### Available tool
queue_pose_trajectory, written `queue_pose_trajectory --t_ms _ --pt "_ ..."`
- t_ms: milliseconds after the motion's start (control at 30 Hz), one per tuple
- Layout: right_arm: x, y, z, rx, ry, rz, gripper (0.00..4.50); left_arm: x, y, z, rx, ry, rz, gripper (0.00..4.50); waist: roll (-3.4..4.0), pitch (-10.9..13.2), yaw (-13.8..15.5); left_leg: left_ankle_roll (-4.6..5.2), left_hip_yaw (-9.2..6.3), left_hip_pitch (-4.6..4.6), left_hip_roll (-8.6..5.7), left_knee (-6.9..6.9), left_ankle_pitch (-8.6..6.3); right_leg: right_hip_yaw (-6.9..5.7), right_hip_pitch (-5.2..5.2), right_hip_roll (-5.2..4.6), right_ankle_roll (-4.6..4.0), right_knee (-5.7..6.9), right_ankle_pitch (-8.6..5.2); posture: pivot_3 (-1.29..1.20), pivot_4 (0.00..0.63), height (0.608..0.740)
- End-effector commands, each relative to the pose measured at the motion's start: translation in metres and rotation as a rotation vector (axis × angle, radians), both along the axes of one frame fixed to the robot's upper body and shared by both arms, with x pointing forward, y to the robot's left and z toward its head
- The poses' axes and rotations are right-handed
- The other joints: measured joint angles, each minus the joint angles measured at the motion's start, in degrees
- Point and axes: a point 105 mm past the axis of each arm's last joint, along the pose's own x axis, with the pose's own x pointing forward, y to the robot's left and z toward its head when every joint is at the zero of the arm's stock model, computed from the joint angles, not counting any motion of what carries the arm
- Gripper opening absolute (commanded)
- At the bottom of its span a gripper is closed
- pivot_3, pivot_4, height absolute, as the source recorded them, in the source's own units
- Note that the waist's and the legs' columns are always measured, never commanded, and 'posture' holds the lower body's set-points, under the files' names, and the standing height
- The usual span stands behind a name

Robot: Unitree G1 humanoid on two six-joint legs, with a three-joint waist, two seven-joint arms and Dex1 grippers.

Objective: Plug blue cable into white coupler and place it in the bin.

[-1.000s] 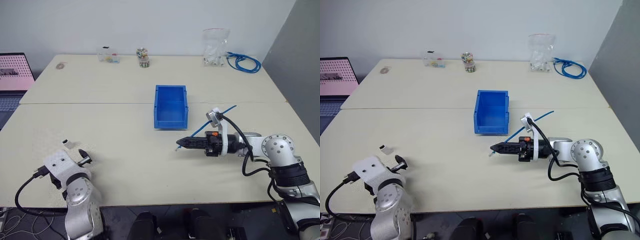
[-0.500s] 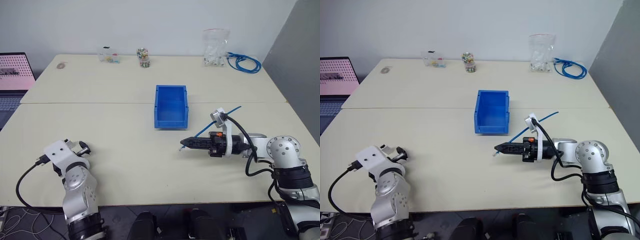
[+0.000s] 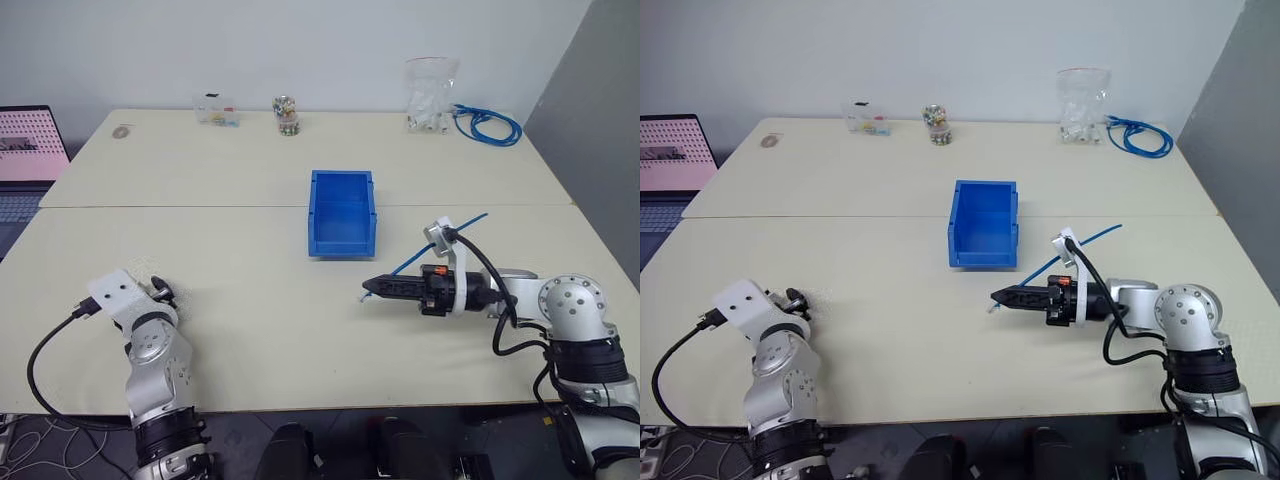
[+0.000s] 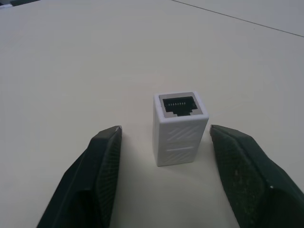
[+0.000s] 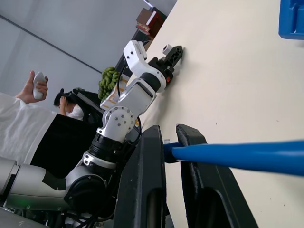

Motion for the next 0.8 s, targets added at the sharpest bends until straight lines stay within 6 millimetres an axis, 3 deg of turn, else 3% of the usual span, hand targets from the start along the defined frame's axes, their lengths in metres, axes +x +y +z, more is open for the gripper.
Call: queue_pose_trajectory --t_ms 33,233,367,467,500,567,667,733,800 --pt "-0.001 -0.001 0.009 0.02 -0.042 -0.005 0.15 -0.002 0.002 0.012 0.025 -0.038 0.01 2.1 0.0 0.0 -0.01 0.0 0.01 0.01 0.0 0.0 0.0 -0.01 0.0 0.0 0.0 0.0 0.0 0.0 0.15 0.74" --pt "0.0 -0.002 0.008 0.015 -0.041 -0.015 0.15 0.007 0.001 0.021 0.044 -0.063 -0.044 0.82 0.0 0.0 -0.01 0.0 0.02 0.0 -0.01 0.0 0.0 -0.02 0.0 0.0 0.0 0.0 0.0 0.0 0.15 0.74" --pt "0.0 -0.002 0.007 0.018 -0.038 -0.016 0.15 0.006 0.004 0.023 0.05 -0.065 -0.042 0.78 0.0 0.0 -0.01 0.0 0.02 0.0 0.0 0.0 0.0 -0.02 0.0 0.0 0.0 0.0 0.0 0.0 0.15 0.74" --pt "0.0 0.0 0.007 0.021 -0.04 -0.018 0.15 0.01 -0.006 0.025 0.08 -0.047 -0.133 0.78 0.0 0.0 -0.03 0.0 0.02 0.0 0.0 0.0 0.0 -0.01 0.0 0.0 0.0 0.0 0.0 0.0 0.15 0.74" --pt "-0.001 0.0 0.007 0.02 -0.043 -0.018 0.15 0.016 -0.019 0.03 0.122 -0.041 -0.248 0.78 0.0 0.0 -0.03 0.0 0.02 0.0 0.0 0.0 0.0 -0.01 0.0 0.01 0.0 0.0 0.0 0.0 0.15 0.74" --pt "0.0 0.0 0.009 0.017 -0.056 -0.018 0.15 0.024 -0.066 0.038 0.216 -0.023 -0.607 0.78 0.0 0.0 -0.2 0.0 0.06 -0.02 0.0 -0.01 0.0 -0.02 -0.02 0.03 0.0 0.01 0.0 0.0 0.15 0.74" --pt "0.0 -0.001 0.012 -0.01 -0.105 -0.008 0.15 0.005 -0.138 0.044 0.273 -0.02 -1.14 0.78 0.02 0.02 -0.11 -0.02 0.05 -0.05 0.0 -0.03 0.01 -0.01 -0.06 0.02 -0.02 0.01 -0.01 0.0 0.15 0.74" --pt "0.001 0.0 0.013 -0.018 -0.125 -0.006 0.15 -0.008 -0.163 0.043 0.278 -0.016 -1.334 0.78 0.04 0.02 -0.11 -0.02 0.04 -0.03 -0.02 -0.03 0.01 0.0 -0.07 -0.02 -0.03 0.01 -0.01 0.0 0.15 0.74" --pt "0.004 0.002 0.017 -0.03 -0.172 -0.003 0.15 -0.025 -0.202 0.034 0.303 0.014 -1.635 0.78 0.05 0.02 -0.23 -0.02 0.05 0.02 -0.01 -0.03 0.0 0.06 -0.06 -0.05 -0.02 -0.03 -0.02 0.0 0.15 0.74"
